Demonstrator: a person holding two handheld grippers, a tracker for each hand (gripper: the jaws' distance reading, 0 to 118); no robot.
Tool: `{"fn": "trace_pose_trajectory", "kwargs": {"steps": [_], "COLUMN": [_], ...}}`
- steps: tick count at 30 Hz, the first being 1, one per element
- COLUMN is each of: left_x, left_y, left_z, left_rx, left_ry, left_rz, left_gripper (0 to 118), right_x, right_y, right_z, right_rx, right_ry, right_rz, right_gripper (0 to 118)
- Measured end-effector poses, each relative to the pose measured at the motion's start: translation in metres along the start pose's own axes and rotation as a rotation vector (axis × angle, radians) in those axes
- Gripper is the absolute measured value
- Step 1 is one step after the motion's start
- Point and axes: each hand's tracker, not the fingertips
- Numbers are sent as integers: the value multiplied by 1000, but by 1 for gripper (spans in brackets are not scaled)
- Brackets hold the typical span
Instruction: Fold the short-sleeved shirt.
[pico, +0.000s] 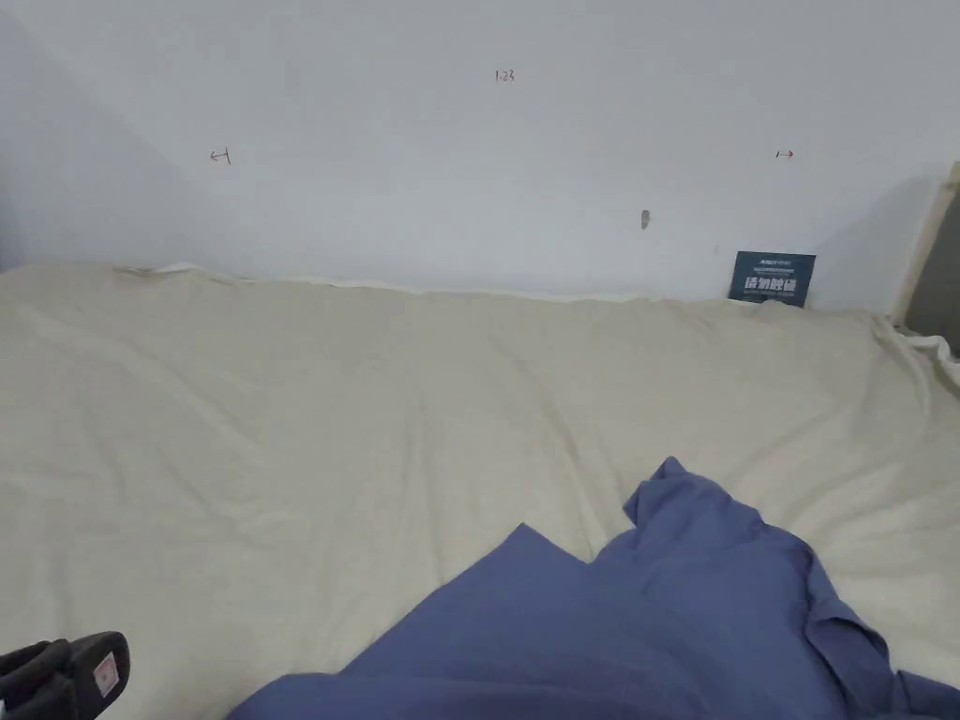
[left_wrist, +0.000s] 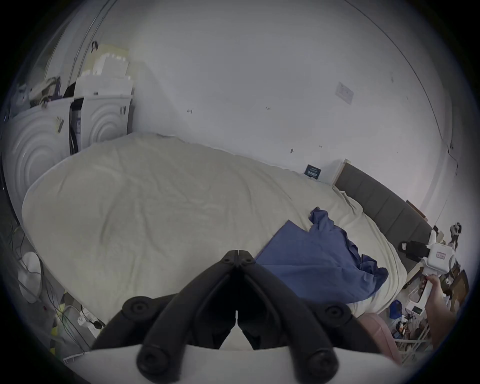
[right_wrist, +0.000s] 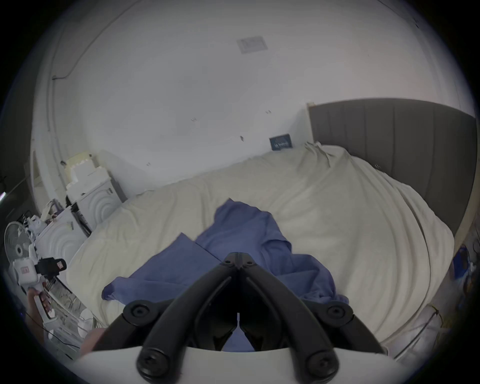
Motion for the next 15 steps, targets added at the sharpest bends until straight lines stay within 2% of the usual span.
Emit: {"fn": "trace_pose_trajectory", "kwargs": {"steps": [4,8,13,14,15], "left_x": [17,54,121,133,148], "left_y": [3,27,67,72,75], "left_z": [-5,-45,-174,-202,-228], "left_rx": [-9,-21,-362,-382,-403], "left_ry": [-43,-157,-282,-335,-327], "left_rz": [-31,-77,-63,-99,-146], "left_gripper": [0,0,0,0,0], "right_x": [-10,-7,18,23,25], "right_y": [2,1,-4,-4,-5], "right_z": [6,13,11,11,12], "right_rx": [12,24,11,7,6], "right_ry": [-25,-54,-71,-71,-78], "right_rz": [98,131,96,93,97], "right_gripper": [0,0,0,0,0]}}
